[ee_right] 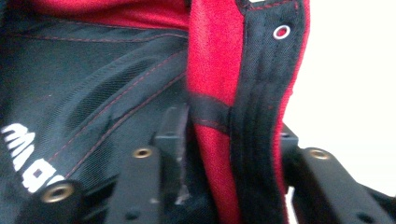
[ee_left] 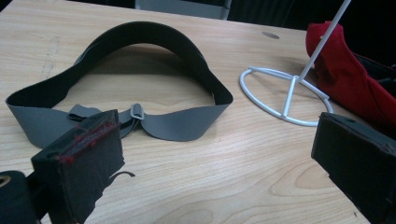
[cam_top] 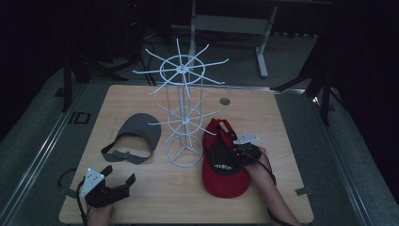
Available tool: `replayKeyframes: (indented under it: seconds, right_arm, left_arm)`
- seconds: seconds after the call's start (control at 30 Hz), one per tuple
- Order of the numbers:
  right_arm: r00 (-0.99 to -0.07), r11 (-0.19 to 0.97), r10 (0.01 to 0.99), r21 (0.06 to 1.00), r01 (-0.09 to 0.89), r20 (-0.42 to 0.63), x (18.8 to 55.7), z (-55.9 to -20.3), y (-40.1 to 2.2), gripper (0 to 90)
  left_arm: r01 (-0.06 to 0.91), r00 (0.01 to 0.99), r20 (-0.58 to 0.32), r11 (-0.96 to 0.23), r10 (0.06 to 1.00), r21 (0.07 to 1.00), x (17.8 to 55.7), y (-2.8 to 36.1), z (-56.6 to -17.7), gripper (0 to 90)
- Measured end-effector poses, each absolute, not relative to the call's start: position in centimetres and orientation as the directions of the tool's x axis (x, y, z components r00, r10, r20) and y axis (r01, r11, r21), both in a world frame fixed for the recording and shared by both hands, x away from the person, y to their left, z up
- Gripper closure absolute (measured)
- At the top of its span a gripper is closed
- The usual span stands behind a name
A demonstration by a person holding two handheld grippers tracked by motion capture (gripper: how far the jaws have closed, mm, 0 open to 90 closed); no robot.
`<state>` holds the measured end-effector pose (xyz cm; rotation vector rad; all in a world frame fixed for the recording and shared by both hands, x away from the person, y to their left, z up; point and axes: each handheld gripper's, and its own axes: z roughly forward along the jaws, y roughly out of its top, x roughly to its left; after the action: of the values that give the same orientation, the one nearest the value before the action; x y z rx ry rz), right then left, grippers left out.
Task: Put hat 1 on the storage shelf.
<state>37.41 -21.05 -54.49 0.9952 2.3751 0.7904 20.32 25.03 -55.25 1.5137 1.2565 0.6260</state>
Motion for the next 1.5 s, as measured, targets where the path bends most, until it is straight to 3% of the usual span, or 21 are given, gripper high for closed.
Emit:
replayKeyframes:
  seconds: [0.13,0.23,0.43,1.1,1.3,1.5]
  right_arm:
    - [-0.639,0.61,0.736,0.629,0.481,-0.225,37.3,-54.5,-20.8,81.4]
    - [-0.636,0.635,0.728,0.604,0.482,-0.258,37.4,-54.4,-20.6,84.5]
    - [-0.595,0.535,0.784,0.68,0.502,-0.178,37.1,-52.7,-22.0,85.5]
    - [-0.533,0.358,0.842,0.83,0.428,-0.088,34.6,-44.4,-25.2,85.7]
    - [-0.519,0.308,0.852,0.864,0.399,-0.064,33.8,-42.0,-26.1,85.7]
    - [-0.508,0.278,0.859,0.888,0.366,-0.06,32.9,-40.3,-26.8,85.7]
  left_arm:
    - [0.395,0.318,-0.209,0.071,0.925,0.916,20.3,25.0,-55.3,2.5]
    - [0.395,0.313,-0.211,0.075,0.926,0.916,20.3,25.0,-55.3,2.5]
    - [0.397,0.306,-0.211,0.077,0.928,0.915,20.3,25.2,-55.3,2.5]
    - [0.397,0.302,-0.201,0.069,0.932,0.915,20.2,25.1,-55.0,2.5]
    - [0.379,0.344,-0.129,-0.012,0.93,0.925,19.9,24.6,-54.7,2.5]
    - [0.373,0.379,-0.135,-0.017,0.916,0.928,19.6,24.0,-54.1,2.6]
